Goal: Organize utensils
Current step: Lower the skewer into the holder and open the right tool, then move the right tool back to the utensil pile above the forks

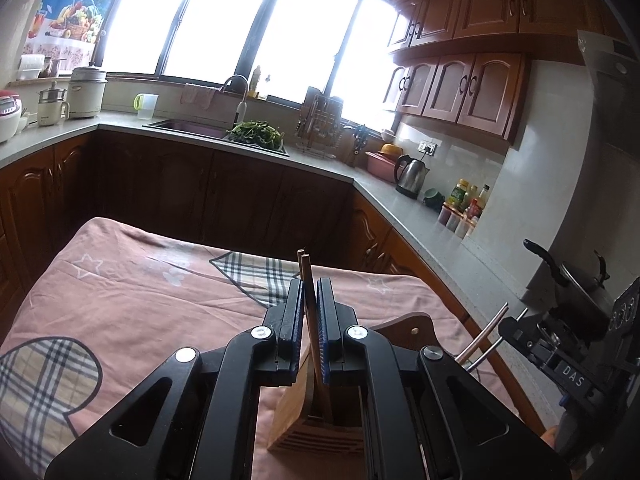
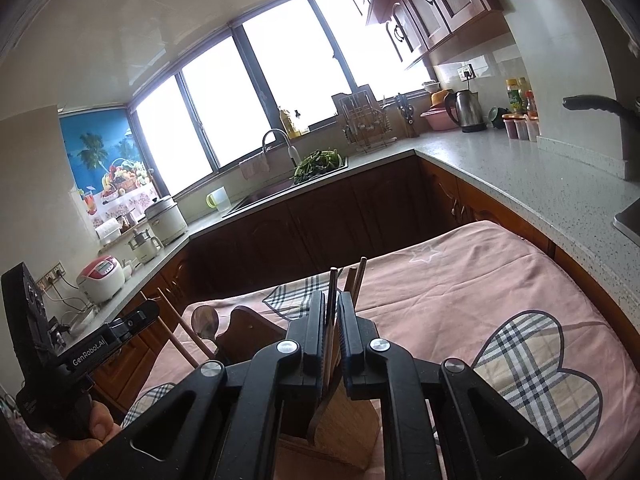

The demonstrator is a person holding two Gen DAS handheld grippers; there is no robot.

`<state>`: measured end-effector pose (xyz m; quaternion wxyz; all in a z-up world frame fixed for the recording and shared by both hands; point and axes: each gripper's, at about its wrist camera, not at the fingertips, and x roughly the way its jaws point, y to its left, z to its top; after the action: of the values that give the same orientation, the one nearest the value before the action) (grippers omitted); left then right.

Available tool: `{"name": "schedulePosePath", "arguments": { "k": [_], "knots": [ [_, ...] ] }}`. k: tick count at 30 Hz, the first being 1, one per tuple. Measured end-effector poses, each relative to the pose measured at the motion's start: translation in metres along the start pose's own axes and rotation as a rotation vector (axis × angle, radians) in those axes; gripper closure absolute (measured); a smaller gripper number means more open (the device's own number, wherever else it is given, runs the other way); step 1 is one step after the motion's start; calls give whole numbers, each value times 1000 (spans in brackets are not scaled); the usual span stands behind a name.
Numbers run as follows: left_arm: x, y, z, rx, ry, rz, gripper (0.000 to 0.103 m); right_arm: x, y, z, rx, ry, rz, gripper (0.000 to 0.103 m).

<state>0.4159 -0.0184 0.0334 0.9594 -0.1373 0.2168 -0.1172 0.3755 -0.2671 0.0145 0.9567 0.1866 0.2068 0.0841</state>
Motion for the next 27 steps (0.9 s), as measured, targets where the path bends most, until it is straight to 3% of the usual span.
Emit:
{"name": "schedulePosePath", "arguments": {
  "k": [2,3,4,5,6,7,9,13,16,21,27],
  "knots": [
    [-1,1,1,-5,5,0,95,-3,-2,0,9,-2,2,91],
    [-2,1,1,-10,9,-5,92,-5,-2,1,16,-5,4,84],
    [-3,2,0,-14,11,-5,84,-8,-3,1,24,-10,7,72],
    [-5,2,0,-16,9,-1,72,-11,-4,1,31,-17,11,66],
    [-8,2,0,-18,3,3,67,-15,-5,1,36,-24,12,58],
    [-10,2,-1,-19,-1,5,59,-18,-5,1,39,-30,11,57],
    [-14,3,-2,-22,1,2,56,-26,-6,0,50,-39,16,54],
    [-26,7,-5,-42,6,-3,39,-42,-10,-4,72,-55,30,34],
    [-39,10,-9,-46,14,7,23,-54,-12,-9,82,-51,36,26],
    [-65,17,-26,-51,35,12,16,-75,-17,-26,86,-27,36,20],
    [-86,22,-58,-49,124,24,15,-98,-20,-52,83,23,20,20]
  ]
}}
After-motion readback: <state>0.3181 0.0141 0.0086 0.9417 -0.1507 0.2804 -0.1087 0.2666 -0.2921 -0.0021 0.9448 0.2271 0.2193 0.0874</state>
